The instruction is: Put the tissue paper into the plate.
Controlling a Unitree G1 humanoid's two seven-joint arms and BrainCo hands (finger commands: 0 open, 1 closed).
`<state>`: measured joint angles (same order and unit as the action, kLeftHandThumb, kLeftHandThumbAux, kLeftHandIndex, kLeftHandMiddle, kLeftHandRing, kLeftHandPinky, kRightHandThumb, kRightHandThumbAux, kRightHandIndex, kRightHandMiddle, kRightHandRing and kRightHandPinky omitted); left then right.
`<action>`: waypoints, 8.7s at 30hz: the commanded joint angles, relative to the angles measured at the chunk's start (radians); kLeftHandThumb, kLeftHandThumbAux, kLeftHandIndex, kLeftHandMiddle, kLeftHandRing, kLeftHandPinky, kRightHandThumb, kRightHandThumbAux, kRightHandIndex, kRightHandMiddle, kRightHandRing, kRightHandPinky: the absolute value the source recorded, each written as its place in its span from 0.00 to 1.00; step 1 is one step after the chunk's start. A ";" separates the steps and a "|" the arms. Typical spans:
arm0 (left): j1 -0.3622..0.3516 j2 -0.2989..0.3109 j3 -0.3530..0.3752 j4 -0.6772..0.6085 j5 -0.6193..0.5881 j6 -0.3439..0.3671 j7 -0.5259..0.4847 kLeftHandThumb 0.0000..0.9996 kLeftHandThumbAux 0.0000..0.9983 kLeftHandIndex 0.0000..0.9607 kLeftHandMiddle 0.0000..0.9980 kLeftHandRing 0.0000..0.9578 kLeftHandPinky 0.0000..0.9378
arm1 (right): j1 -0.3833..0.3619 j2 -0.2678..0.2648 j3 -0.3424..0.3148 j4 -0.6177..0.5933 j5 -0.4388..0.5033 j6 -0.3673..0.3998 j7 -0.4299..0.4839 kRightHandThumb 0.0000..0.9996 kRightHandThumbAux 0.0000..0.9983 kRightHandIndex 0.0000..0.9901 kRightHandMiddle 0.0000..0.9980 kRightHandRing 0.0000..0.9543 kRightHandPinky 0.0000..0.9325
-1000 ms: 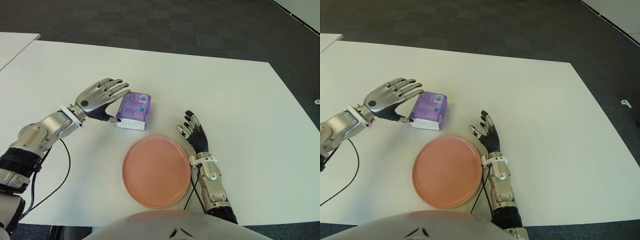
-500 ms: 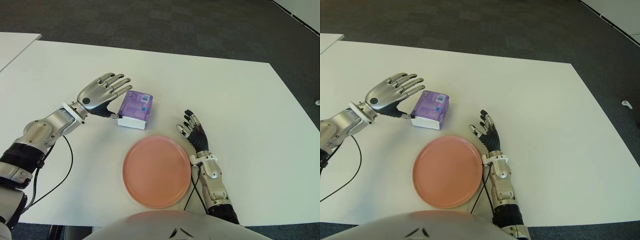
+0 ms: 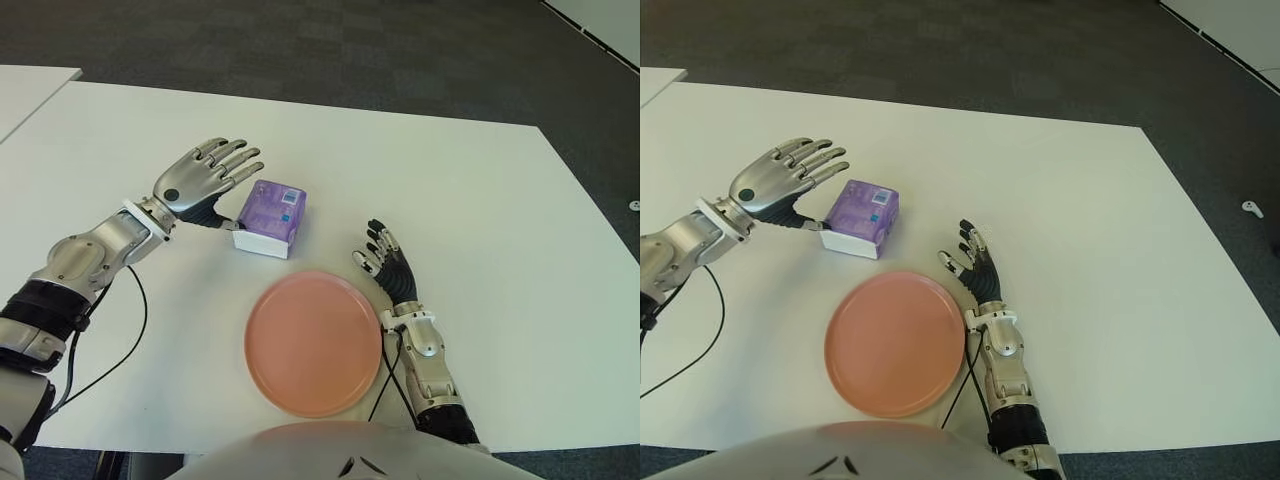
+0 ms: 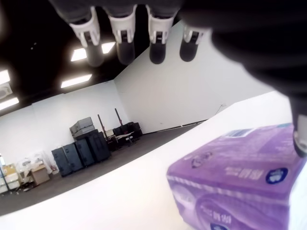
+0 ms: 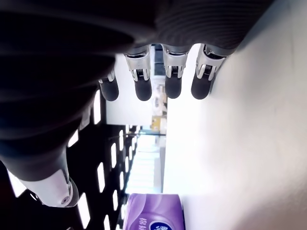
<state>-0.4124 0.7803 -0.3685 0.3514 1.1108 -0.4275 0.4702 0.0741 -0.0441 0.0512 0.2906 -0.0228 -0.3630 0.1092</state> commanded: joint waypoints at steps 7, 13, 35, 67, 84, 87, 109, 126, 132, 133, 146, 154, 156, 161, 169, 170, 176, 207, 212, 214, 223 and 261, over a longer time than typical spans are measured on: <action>0.044 -0.002 0.000 -0.053 -0.090 -0.021 -0.091 0.06 0.40 0.00 0.00 0.00 0.00 | 0.049 -0.027 -0.001 0.089 -0.005 0.026 0.027 0.00 0.66 0.00 0.00 0.00 0.00; 0.075 0.003 0.013 -0.128 -0.148 -0.029 -0.168 0.05 0.39 0.00 0.00 0.00 0.00 | 0.048 -0.022 0.000 0.084 -0.005 0.032 0.026 0.00 0.65 0.00 0.00 0.00 0.00; 0.110 0.010 -0.015 -0.151 -0.163 -0.104 -0.310 0.05 0.39 0.00 0.00 0.00 0.00 | 0.035 -0.023 0.002 0.090 0.001 0.054 0.022 0.00 0.63 0.00 0.00 0.00 0.00; -0.151 -0.029 -0.248 0.259 0.214 0.021 0.065 0.01 0.38 0.00 0.00 0.00 0.00 | 0.051 -0.009 0.015 0.058 -0.015 0.090 -0.001 0.00 0.65 0.00 0.00 0.00 0.00; -0.259 -0.078 -0.291 0.380 0.186 0.074 0.223 0.02 0.40 0.00 0.00 0.00 0.00 | 0.091 0.011 0.035 -0.034 -0.032 0.199 -0.038 0.00 0.62 0.00 0.02 0.00 0.00; -0.257 -0.083 -0.266 0.361 0.148 0.069 0.249 0.04 0.42 0.00 0.00 0.00 0.00 | 0.097 0.015 0.036 -0.060 -0.031 0.230 -0.047 0.00 0.62 0.00 0.03 0.00 0.00; -0.181 -0.087 -0.234 0.215 0.031 0.043 0.207 0.01 0.44 0.00 0.00 0.00 0.00 | 0.111 0.013 0.046 -0.110 -0.023 0.293 -0.056 0.00 0.64 0.00 0.04 0.00 0.00; -0.175 -0.107 -0.241 0.205 -0.033 -0.041 0.113 0.02 0.43 0.00 0.00 0.00 0.00 | 0.114 0.008 0.044 -0.123 -0.030 0.303 -0.067 0.00 0.65 0.01 0.05 0.01 0.00; -0.183 -0.114 -0.249 0.229 -0.028 -0.053 0.079 0.03 0.42 0.00 0.00 0.00 0.00 | 0.115 0.004 0.043 -0.125 -0.025 0.301 -0.062 0.00 0.65 0.01 0.04 0.01 0.00; -0.186 -0.116 -0.252 0.238 -0.027 -0.055 0.073 0.03 0.42 0.00 0.00 0.00 0.00 | 0.115 0.003 0.043 -0.125 -0.024 0.300 -0.060 0.00 0.65 0.01 0.04 0.01 0.00; -0.255 -0.160 -0.287 0.439 -0.002 -0.038 0.077 0.01 0.39 0.00 0.00 0.00 0.00 | 0.116 -0.007 0.044 -0.123 -0.018 0.281 -0.043 0.00 0.66 0.01 0.02 0.00 0.00; -0.305 -0.199 -0.316 0.575 0.007 -0.022 0.141 0.01 0.38 0.00 0.00 0.00 0.00 | 0.119 -0.006 0.042 -0.122 -0.015 0.273 -0.044 0.00 0.67 0.01 0.02 0.00 0.00; -0.315 -0.207 -0.324 0.603 0.008 -0.018 0.157 0.01 0.38 0.00 0.00 0.00 0.00 | 0.119 -0.006 0.041 -0.121 -0.013 0.270 -0.044 0.00 0.68 0.01 0.03 0.01 0.01; -0.335 -0.223 -0.346 0.660 0.006 -0.005 0.184 0.01 0.38 0.00 0.00 0.00 0.00 | 0.119 -0.006 0.039 -0.117 -0.010 0.260 -0.042 0.00 0.70 0.02 0.03 0.02 0.01; -0.355 -0.239 -0.372 0.716 0.003 0.006 0.200 0.01 0.37 0.00 0.00 0.00 0.00 | 0.119 -0.006 0.036 -0.105 -0.008 0.245 -0.037 0.00 0.69 0.02 0.03 0.02 0.01; -0.357 -0.240 -0.376 0.720 0.003 0.008 0.203 0.01 0.37 0.00 0.00 0.00 0.00 | 0.119 -0.006 0.036 -0.103 -0.009 0.243 -0.037 0.00 0.68 0.02 0.03 0.02 0.00; -0.366 -0.246 -0.388 0.740 0.002 0.018 0.218 0.02 0.37 0.00 0.00 0.00 0.00 | 0.120 -0.004 0.035 -0.100 -0.009 0.238 -0.037 0.00 0.68 0.02 0.03 0.02 0.01; -0.385 -0.265 -0.439 0.770 0.000 -0.002 0.271 0.02 0.39 0.00 0.00 0.00 0.00 | 0.135 -0.011 0.016 -0.103 0.005 0.236 -0.021 0.00 0.70 0.01 0.03 0.02 0.02; -0.384 -0.268 -0.451 0.770 0.000 -0.006 0.276 0.03 0.40 0.00 0.00 0.00 0.00 | 0.139 -0.010 0.016 -0.104 -0.001 0.225 -0.017 0.00 0.72 0.01 0.04 0.02 0.04; -0.384 -0.271 -0.453 0.772 -0.003 -0.011 0.277 0.03 0.40 0.00 0.00 0.00 0.00 | 0.139 -0.011 0.015 -0.105 -0.003 0.224 -0.016 0.00 0.73 0.01 0.04 0.03 0.04; -0.347 -0.331 -0.476 0.819 0.004 0.018 0.264 0.05 0.41 0.00 0.00 0.00 0.00 | 0.140 -0.011 0.015 -0.104 -0.009 0.226 -0.015 0.00 0.74 0.01 0.03 0.02 0.05; -0.268 -0.382 -0.526 0.945 -0.063 0.073 0.214 0.08 0.42 0.00 0.00 0.00 0.00 | 0.108 -0.038 0.000 0.045 -0.001 0.053 0.022 0.00 0.71 0.01 0.03 0.02 0.05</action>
<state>-0.7707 0.4182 -0.8639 1.2434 1.0244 -0.3552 0.7786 0.1728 -0.0684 0.0601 0.1819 -0.0299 -0.3233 0.1148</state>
